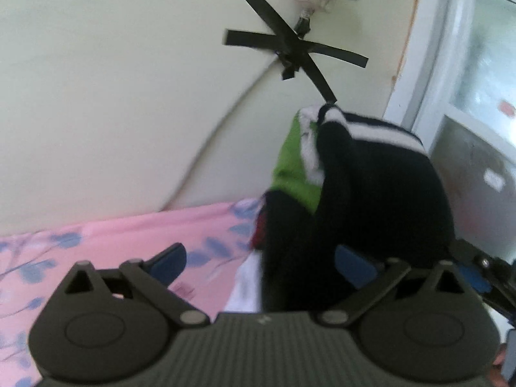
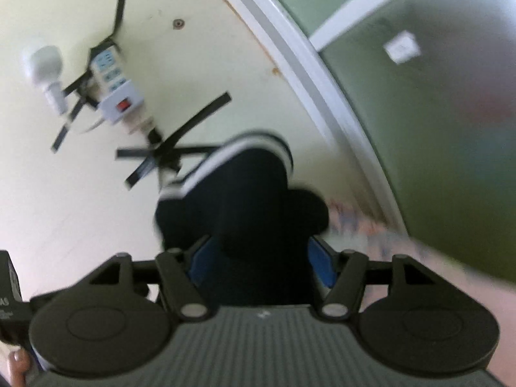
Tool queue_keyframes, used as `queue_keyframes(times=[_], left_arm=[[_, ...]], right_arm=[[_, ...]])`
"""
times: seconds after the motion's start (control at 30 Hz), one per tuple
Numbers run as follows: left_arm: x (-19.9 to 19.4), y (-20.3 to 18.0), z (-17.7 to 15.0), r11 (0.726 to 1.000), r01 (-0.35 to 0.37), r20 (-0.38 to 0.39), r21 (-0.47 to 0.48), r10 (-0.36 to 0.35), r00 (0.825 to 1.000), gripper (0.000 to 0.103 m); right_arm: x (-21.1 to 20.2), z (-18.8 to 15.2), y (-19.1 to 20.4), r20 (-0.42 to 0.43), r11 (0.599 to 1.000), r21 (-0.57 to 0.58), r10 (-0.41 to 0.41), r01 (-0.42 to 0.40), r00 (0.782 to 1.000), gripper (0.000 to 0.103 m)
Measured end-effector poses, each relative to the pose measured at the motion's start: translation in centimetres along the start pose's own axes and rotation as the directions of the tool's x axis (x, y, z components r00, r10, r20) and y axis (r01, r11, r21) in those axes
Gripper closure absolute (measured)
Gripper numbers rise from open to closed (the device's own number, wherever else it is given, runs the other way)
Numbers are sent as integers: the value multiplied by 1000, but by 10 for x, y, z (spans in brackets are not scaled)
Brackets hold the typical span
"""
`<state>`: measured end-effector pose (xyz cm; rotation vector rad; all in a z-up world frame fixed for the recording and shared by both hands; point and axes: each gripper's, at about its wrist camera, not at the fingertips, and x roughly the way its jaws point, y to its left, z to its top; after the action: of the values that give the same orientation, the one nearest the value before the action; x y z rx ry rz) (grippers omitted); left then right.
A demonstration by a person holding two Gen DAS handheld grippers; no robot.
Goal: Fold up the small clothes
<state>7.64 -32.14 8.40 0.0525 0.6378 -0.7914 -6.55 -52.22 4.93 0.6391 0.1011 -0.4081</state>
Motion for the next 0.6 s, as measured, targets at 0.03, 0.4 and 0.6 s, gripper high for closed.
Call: queue_keyframes(times=[0.03, 0.4, 0.6], left_arm=[[-12, 3, -15, 999, -24, 3, 21, 24, 1000, 0], [-89, 23, -135, 968, -188, -6, 169, 192, 981, 0], [-108, 33, -162, 952, -257, 17, 169, 258, 966, 0]], right_arm=[[-11, -12, 1, -18, 1000, 2, 5, -5, 1000, 45], [-91, -134, 30, -189, 999, 42, -6, 14, 982, 45], [-122, -164, 58, -174, 999, -42, -38, 31, 984, 44]])
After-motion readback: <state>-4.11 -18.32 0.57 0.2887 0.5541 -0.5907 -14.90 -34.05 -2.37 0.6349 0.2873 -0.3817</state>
